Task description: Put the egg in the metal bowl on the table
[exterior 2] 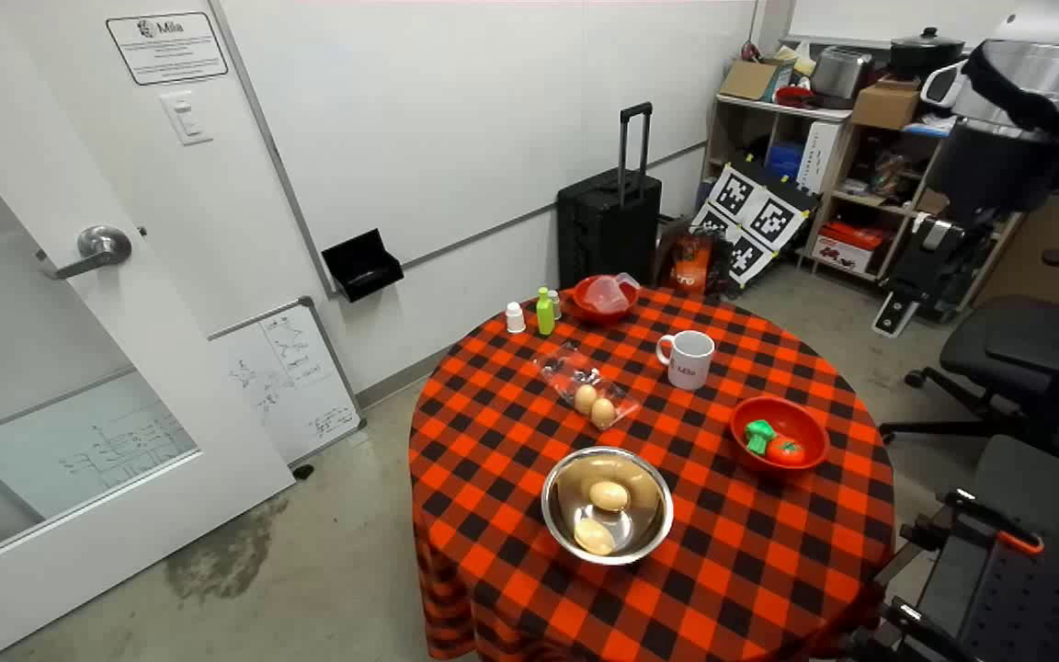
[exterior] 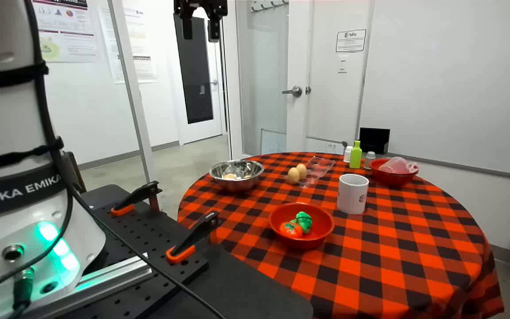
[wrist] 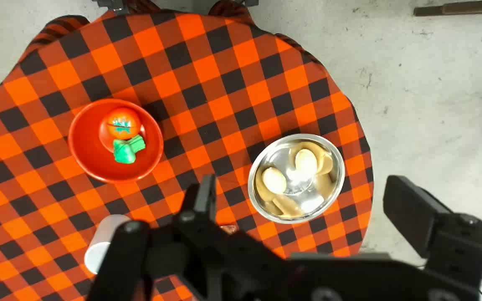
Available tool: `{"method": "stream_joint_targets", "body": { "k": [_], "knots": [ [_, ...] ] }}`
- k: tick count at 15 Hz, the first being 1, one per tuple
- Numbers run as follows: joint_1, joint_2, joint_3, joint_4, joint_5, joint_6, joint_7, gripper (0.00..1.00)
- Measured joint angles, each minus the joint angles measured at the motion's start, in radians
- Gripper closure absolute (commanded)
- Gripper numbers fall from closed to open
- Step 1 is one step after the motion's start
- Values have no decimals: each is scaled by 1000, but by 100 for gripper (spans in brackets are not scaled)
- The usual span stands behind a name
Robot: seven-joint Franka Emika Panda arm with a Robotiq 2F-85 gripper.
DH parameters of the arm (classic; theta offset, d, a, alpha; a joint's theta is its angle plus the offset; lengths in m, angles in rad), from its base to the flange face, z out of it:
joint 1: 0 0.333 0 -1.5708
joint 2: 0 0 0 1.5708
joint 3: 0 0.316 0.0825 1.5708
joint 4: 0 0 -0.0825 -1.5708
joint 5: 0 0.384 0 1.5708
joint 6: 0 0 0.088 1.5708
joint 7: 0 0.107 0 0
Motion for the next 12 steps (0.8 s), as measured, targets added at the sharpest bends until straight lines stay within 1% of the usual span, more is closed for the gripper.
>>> {"method": "stream_joint_targets", "body": {
  "k": [7,9,12],
  "knots": [
    [2,9,3,1,-2,0,-13,0],
    [12,39,8,7,-3,7,-46,0],
    [46,133,19,39,-6,30,-107,0]
  ]
}}
